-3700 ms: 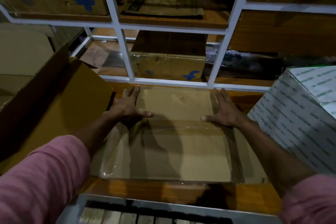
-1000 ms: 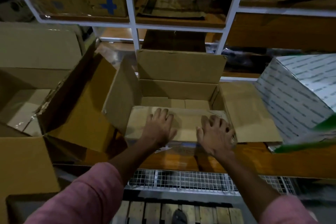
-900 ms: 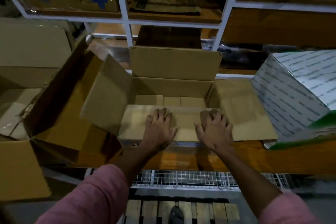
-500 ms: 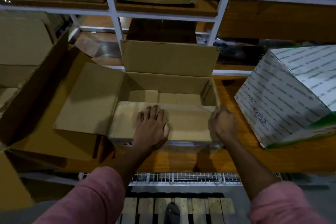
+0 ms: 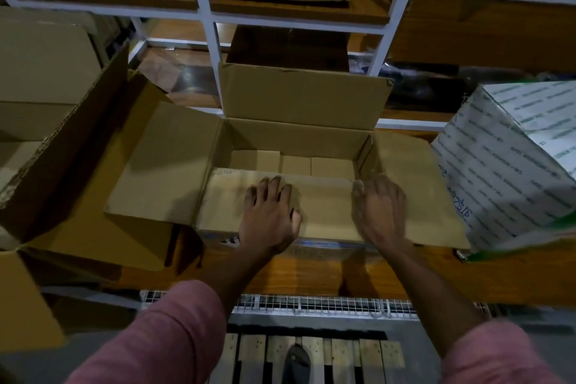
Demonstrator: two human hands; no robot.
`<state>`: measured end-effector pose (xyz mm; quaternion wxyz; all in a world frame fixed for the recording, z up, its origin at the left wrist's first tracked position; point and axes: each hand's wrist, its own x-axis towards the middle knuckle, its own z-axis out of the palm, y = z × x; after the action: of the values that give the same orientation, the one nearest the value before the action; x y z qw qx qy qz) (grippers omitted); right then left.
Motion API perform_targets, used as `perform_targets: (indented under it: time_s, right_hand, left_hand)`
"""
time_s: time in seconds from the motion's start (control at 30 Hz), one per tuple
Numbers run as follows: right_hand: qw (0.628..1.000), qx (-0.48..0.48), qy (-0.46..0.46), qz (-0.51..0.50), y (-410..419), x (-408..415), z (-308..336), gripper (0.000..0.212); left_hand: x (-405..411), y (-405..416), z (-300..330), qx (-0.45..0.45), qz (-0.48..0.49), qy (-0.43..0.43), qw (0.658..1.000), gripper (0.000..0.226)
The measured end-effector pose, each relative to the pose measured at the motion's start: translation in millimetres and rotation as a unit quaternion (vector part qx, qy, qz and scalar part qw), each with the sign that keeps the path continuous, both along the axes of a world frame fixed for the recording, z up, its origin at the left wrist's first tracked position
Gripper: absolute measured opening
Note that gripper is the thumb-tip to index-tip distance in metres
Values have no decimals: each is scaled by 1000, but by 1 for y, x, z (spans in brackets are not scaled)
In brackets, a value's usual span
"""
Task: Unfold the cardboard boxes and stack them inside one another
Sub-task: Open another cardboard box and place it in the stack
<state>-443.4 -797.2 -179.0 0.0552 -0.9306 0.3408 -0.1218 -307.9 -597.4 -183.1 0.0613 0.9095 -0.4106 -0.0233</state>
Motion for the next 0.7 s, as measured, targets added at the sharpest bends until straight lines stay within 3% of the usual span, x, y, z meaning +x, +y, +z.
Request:
perform_targets:
  time_s: [0.07,0.23,0.7]
  right_hand:
    - [998,28,26,58,8,13,2,39]
    - [988,111,50,98,11,51,4,54]
    - [981,126,84,117,-8,97,28,44]
  left_hand:
    - [0,-2,0,-1,3,-6,1000,65]
    - [-2,-1,0,8,5,-4,1000,66]
    - [24,-32,-3,-14,-5,25,1000,58]
